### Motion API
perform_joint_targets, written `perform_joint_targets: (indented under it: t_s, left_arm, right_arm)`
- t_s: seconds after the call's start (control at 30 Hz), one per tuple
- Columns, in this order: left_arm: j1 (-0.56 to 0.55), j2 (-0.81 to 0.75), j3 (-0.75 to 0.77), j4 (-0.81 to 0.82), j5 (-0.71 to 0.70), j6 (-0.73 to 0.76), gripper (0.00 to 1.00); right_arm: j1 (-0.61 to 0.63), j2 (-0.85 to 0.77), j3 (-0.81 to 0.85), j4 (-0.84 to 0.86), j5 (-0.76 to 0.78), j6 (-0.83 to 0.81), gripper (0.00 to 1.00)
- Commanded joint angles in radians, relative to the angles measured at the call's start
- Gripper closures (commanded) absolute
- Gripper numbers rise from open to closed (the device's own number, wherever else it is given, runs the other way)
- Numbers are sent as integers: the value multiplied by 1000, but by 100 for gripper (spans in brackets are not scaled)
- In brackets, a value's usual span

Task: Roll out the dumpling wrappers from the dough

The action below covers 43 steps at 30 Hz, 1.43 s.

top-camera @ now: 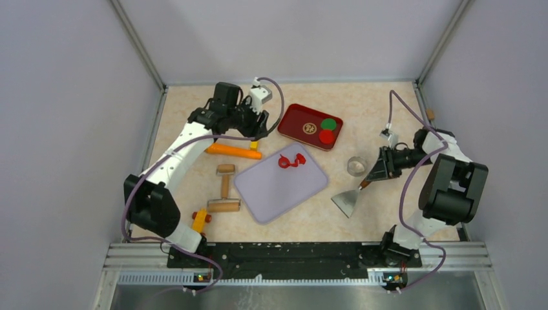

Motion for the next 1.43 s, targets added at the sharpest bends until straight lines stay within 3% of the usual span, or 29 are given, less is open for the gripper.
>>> perform_joint_targets:
  t_s: [0.0, 0.1, 0.17, 0.27, 0.57, 0.73, 0.77, 0.8, 0.9, 1.0, 1.07, 1.17, 1.27, 1.4]
  left_arm:
    - [13, -65, -37, 8, 1, 21, 45]
    - [26, -67, -11, -37, -17, 38, 44]
    - [42, -61, 17, -69, -30, 29, 44]
    - [70, -52, 53, -117, -22, 1, 43]
    - [133, -71, -11, -72, -20, -76, 43]
    - [164, -49, 38, 41, -207, -238, 41]
    - [165, -48, 63, 50, -271, -251, 18]
    - [165, -50, 89, 55, -346, -261, 3]
    - [178, -96, 95, 176, -480, -260, 1]
    - [179, -144, 61, 322, -553, -260, 1]
    - [179, -133, 75, 326, -530, -245, 1]
    - [179, -70, 166, 188, -483, -258, 1]
    - [178, -37, 212, 90, -455, -303, 1]
    - [178, -91, 132, 109, -377, -294, 1]
  right_arm:
    - [-1, -10, -56, 153, 190, -5, 68]
    - [-1, -40, -39, 214, 260, 43, 33]
    - [-1, -65, -5, 240, 332, 95, 20]
    - [-2, -96, 57, 211, 389, 120, 10]
    - [-2, -274, 164, 240, 519, 157, 8]
    - [1, -288, 361, 243, 505, 294, 8]
    - [3, -282, 406, 252, 489, 330, 8]
    - [11, -274, 443, 275, 485, 385, 8]
    - [74, -215, 574, 361, 555, 649, 7]
    - [198, -106, 795, 342, 630, 693, 7]
    - [264, -44, 953, 321, 655, 706, 6]
    - [296, 4, 1113, 331, 655, 792, 6]
    - [305, -21, 1088, 385, 672, 824, 6]
    - [312, -74, 949, 419, 709, 790, 6]
